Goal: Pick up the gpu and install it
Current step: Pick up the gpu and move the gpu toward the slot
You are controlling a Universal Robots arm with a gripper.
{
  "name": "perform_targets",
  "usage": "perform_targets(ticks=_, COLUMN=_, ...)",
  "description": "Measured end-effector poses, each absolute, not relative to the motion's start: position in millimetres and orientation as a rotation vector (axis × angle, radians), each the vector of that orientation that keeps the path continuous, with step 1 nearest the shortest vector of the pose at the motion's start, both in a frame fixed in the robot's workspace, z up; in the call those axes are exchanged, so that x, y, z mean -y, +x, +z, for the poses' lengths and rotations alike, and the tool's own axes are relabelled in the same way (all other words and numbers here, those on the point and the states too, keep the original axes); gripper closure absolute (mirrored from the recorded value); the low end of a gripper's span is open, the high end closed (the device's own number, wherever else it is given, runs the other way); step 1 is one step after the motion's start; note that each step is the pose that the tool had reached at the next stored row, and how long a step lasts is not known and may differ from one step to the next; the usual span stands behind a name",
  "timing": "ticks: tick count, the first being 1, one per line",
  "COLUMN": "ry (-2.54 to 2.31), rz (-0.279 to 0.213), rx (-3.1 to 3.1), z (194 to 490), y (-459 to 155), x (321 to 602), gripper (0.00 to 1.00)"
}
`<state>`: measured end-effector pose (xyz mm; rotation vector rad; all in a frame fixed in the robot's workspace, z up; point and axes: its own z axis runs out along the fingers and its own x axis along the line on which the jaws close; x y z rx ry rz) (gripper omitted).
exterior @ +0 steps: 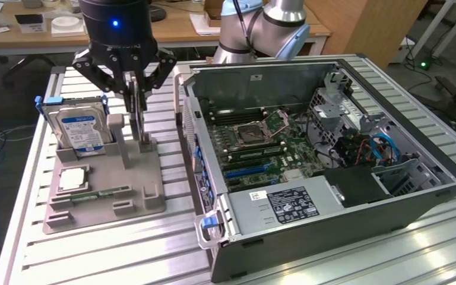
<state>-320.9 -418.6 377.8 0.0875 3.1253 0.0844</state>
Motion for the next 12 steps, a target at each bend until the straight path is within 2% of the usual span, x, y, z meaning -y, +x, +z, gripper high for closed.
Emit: perform_targets(ticks=12, ry=0.087, rz=0.084, rx=-3.125, z=385.0, y=-320.9, x=418.6, gripper=0.73)
